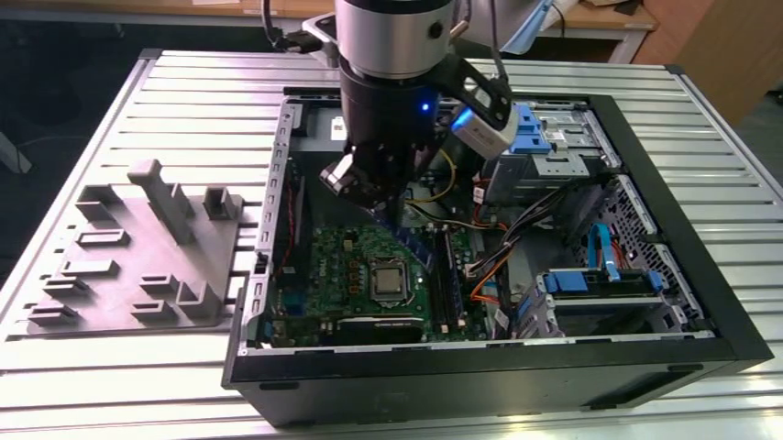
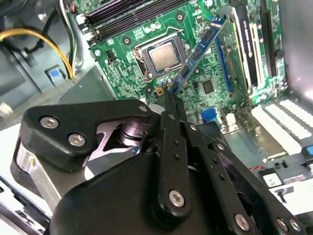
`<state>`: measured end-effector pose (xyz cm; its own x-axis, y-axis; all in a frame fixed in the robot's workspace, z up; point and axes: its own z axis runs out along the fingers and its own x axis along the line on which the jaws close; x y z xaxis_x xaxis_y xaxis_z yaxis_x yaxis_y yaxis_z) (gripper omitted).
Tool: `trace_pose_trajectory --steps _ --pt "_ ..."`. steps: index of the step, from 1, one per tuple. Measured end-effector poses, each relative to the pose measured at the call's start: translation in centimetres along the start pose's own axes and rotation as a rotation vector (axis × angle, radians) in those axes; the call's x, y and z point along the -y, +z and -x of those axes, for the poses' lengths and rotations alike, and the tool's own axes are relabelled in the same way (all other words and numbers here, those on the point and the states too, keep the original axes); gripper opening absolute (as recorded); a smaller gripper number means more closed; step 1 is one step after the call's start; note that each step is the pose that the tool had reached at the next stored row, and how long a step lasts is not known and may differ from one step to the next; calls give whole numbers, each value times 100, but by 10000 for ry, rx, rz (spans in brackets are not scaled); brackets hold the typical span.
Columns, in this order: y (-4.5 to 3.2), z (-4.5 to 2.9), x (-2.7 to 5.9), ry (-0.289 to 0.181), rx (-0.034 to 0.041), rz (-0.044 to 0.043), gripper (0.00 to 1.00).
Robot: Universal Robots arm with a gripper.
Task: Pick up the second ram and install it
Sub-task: 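Insert the second ram into the second slot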
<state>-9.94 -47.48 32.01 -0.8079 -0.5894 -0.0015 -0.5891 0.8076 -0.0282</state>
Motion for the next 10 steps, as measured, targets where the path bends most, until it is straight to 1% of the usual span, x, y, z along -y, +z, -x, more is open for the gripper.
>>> trace_pose_trajectory --steps 10 --pt "15 0 0 1813 -52 -3 11"
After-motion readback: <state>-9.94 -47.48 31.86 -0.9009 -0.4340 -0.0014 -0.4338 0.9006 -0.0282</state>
